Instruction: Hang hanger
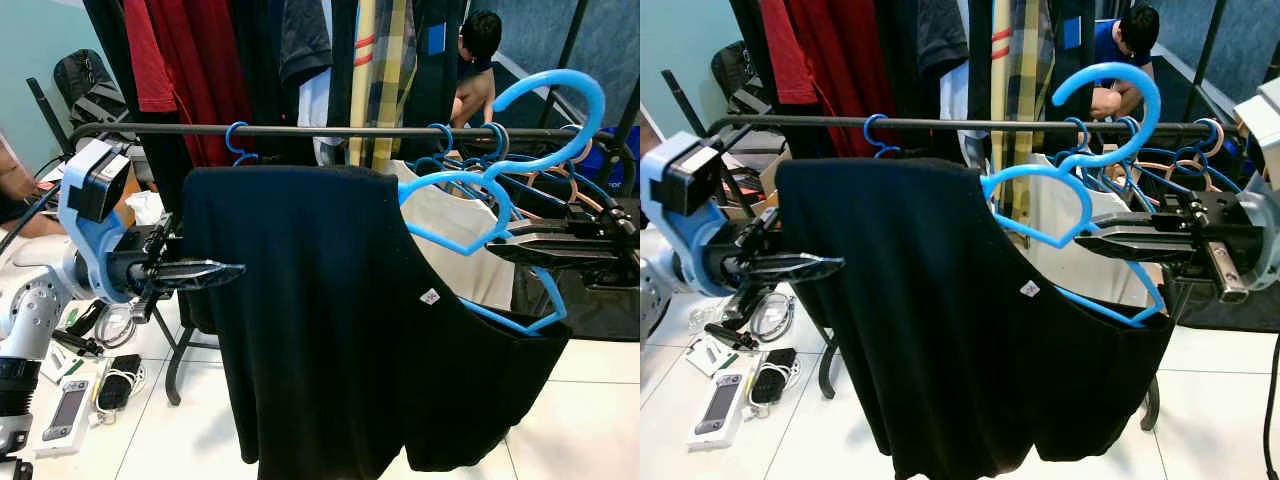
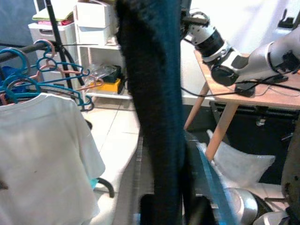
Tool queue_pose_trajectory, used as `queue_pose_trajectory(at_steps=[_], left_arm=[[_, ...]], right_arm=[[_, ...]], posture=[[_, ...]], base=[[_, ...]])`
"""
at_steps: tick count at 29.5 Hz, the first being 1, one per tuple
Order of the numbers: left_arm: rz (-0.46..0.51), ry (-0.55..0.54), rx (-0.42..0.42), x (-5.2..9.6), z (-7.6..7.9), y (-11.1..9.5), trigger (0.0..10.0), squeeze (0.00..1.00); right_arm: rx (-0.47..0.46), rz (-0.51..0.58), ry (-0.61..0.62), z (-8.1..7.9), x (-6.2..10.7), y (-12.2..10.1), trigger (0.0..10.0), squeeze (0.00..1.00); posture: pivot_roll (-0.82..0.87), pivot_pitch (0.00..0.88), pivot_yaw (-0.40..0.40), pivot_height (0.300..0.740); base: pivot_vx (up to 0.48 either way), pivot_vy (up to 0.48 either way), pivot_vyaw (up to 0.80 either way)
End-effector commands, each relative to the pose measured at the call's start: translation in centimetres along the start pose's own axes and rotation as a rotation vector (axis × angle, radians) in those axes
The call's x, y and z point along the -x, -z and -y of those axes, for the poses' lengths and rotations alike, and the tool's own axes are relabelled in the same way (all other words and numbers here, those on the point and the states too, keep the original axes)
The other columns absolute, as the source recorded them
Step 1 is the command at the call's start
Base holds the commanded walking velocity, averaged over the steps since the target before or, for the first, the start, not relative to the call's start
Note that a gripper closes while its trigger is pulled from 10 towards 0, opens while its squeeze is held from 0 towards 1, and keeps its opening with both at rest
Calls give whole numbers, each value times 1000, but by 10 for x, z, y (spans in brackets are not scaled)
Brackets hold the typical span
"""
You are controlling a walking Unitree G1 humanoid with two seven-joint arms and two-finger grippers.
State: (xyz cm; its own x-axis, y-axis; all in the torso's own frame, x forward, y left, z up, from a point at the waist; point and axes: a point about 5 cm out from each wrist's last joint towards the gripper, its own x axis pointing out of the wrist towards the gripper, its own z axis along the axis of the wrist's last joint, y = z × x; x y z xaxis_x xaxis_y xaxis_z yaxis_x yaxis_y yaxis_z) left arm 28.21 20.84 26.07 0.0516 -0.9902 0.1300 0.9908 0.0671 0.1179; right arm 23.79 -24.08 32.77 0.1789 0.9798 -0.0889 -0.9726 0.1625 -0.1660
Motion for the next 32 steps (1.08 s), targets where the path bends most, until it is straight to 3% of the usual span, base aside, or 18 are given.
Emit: queue_pose_trajectory(at_steps=[1,6,14,17,18,19,21,23,31,32], left_arm=[[-10,-41,-19,1,-5,1,0,0],[-9,-61,-34,3,-7,-2,0,0],[9,-141,-100,19,-11,-20,0,0],[21,-163,-124,24,-11,-29,0,0],[42,-179,-148,28,-11,-37,0,0],[42,-179,-148,28,-11,-37,0,0],[102,-189,-179,27,-12,-49,0,0],[119,-184,-182,24,-12,-50,0,0],[158,-176,-184,16,-14,-51,0,0],[188,-221,-199,15,-20,-54,78,0]], right_arm=[[16,8,-15,-2,-2,-2,0,0],[8,-6,-5,-2,-2,1,0,0],[-44,-88,83,1,7,19,0,0],[-72,-127,108,1,11,27,0,0],[-111,-184,132,0,14,39,0,0],[-111,-184,132,0,14,39,0,0],[-198,-301,148,-5,13,70,0,0],[-226,-336,142,-9,10,79,0,0],[-267,-390,105,-17,-3,97,0,0],[-260,-352,112,-17,-6,96,0,0]], posture=[[-149,0,79,740],[-149,0,79,740],[-147,0,75,740],[-145,0,74,740],[-144,0,73,740],[-144,0,73,740],[-141,0,73,740],[-143,0,75,740],[-147,0,79,740],[-147,0,79,740]], base=[[0,0,0],[0,0,0],[0,0,0],[0,0,0],[0,0,0],[0,0,0],[0,0,0],[0,0,0],[0,0,0],[0,0,0]])
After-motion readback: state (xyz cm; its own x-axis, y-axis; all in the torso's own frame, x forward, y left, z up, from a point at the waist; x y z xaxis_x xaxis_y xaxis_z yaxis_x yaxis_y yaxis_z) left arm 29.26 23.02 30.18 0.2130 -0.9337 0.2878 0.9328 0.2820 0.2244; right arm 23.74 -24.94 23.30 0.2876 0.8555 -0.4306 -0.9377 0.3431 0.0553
